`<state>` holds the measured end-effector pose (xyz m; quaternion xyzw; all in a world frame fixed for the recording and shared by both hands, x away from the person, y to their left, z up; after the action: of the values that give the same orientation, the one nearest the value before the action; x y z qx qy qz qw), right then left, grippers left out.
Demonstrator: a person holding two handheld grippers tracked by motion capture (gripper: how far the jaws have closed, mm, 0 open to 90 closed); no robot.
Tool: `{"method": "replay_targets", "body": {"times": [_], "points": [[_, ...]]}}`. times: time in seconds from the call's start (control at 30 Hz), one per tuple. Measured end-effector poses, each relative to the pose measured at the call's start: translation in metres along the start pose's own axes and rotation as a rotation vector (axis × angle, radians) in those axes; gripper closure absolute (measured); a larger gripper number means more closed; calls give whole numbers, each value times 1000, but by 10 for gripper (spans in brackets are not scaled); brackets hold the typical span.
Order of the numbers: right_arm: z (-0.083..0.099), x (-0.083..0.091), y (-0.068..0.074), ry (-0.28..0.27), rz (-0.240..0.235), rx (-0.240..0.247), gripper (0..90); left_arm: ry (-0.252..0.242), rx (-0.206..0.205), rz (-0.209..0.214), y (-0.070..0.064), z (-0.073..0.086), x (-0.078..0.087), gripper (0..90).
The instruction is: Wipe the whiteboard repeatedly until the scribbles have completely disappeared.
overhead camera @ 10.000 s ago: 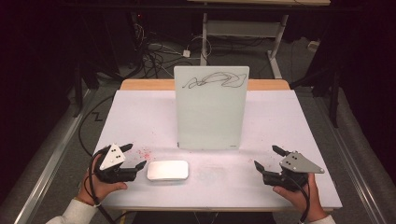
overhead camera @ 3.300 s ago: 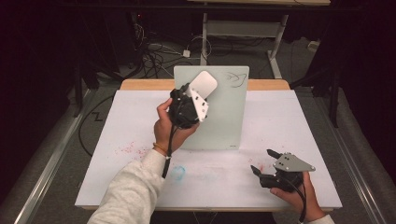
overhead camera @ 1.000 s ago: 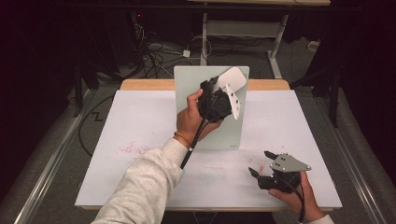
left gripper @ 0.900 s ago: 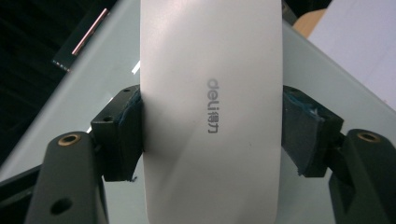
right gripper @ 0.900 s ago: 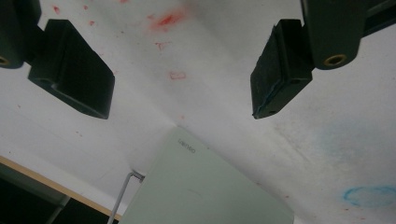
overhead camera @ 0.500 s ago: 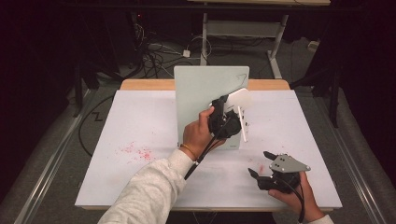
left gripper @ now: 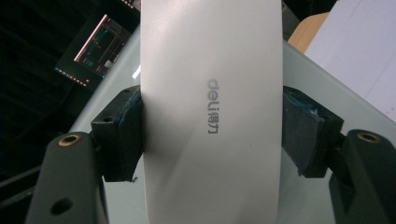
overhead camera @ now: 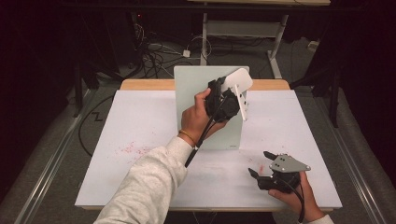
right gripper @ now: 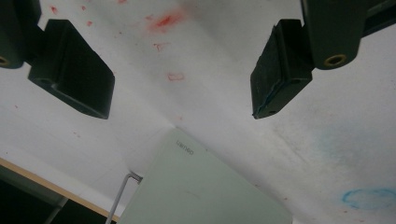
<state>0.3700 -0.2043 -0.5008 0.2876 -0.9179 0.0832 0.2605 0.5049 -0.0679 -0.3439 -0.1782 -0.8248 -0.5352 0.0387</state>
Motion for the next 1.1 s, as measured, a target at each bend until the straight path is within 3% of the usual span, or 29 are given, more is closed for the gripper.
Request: {"method": "replay_targets", "body": {"times": [0.27, 0.6, 0.73, 0.87, 1.1], "points": [[-1, 1, 0, -3, -4, -6, 225, 11, -16, -21, -5, -1, -1, 290], [-1, 1, 0, -5, -4, -5, 226, 19, -61, -8, -35, 7, 1, 290], [-1, 1, 0, -5, -3, -6, 226, 17, -65, 3, -42, 11, 2, 290], [-1, 2, 0, -6, -2, -4, 226, 8, -44, 24, -37, 9, 2, 291], [-1, 0, 1, -8, -9, -6, 229, -3, -31, -1, -18, -8, -3, 291]]}}
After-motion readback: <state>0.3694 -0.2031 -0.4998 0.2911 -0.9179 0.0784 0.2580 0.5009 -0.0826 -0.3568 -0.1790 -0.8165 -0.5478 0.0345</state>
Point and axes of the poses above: each handheld gripper's, and its own axes: x roughly backward along the jaws, z roughly out of its underside, y roughly to its left, the point moved 10 cm from there along -x, roughly forward along the jaws, and after that the axes turned 15 degrees about -x, right-handed, at the moved point
